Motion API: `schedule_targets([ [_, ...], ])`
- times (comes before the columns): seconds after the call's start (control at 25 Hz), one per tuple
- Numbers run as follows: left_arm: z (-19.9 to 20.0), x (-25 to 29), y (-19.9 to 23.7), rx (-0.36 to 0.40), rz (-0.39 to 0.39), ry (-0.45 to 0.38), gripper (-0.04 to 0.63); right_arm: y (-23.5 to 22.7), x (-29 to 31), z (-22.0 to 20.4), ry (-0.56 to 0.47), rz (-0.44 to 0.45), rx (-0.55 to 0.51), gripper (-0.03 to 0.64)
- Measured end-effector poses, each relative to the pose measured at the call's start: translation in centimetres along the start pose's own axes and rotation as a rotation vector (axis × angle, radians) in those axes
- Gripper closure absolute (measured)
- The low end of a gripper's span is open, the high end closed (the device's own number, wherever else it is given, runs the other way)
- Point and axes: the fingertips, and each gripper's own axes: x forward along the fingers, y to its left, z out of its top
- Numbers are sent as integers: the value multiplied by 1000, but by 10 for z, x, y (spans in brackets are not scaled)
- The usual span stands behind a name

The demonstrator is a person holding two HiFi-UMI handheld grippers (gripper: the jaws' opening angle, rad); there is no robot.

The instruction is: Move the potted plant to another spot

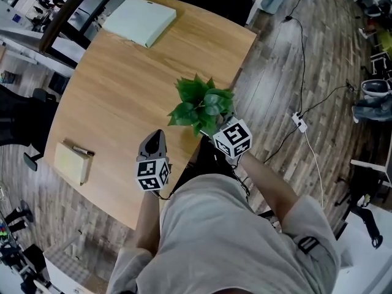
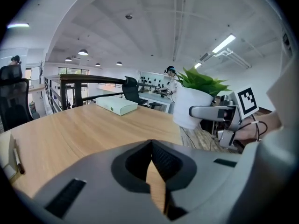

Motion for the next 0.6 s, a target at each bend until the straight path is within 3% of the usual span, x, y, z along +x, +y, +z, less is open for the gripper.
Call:
schedule_targets([
  [0.6, 30, 95, -6, -24, 46, 77, 583, -130, 58, 3, 75, 11, 15, 141],
])
